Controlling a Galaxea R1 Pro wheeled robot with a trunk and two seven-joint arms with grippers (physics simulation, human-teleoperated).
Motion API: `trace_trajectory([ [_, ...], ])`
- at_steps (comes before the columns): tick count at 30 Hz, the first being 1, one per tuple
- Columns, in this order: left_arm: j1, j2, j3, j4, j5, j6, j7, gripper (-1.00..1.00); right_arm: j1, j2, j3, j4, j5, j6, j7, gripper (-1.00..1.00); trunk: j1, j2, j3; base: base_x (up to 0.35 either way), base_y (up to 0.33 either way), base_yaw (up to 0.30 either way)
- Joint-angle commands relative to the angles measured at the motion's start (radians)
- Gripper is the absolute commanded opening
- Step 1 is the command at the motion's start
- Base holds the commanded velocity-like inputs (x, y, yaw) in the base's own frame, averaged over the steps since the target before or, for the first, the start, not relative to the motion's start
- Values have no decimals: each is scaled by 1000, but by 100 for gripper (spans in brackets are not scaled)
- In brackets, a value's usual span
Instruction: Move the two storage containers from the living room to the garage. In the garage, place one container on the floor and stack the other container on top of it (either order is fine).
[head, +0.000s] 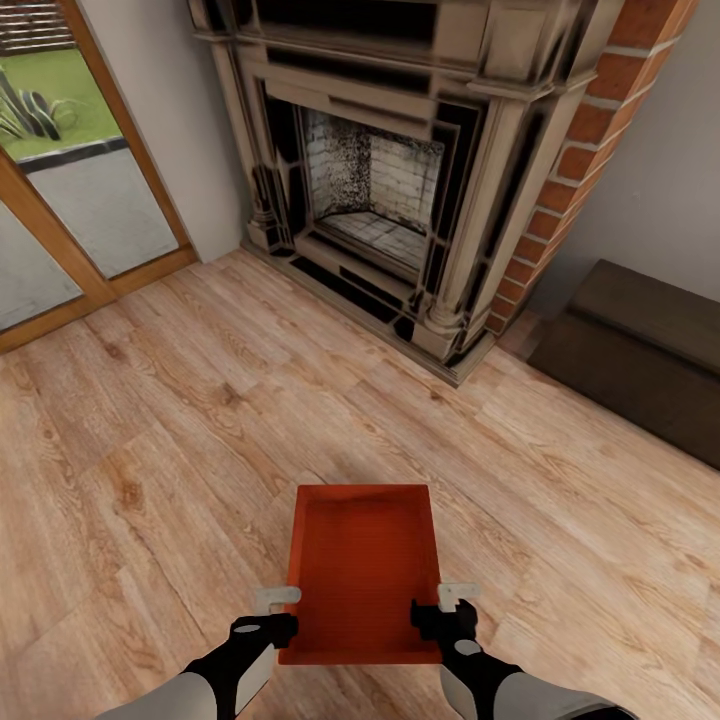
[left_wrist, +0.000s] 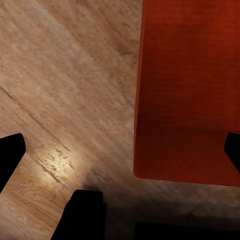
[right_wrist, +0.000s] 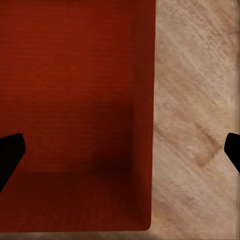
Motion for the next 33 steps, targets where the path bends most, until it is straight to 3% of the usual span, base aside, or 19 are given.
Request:
trace_trajectory([
  [1,0,0,-9,-2,9,5,5,100,-1,-1,8,1,-9,-4,-3,100,0,0,-1,0,0,0],
  [20,0,0,-9,-2,9,5,5,100,-1,-6,8,1,-9,-25,-3,100,0,0,-1,0,0,0],
  [33,0,0,-9,-2,9,5,5,100,-1,-33,7,1,-9,-25,-3,100,0,0,-1,0,0,0],
])
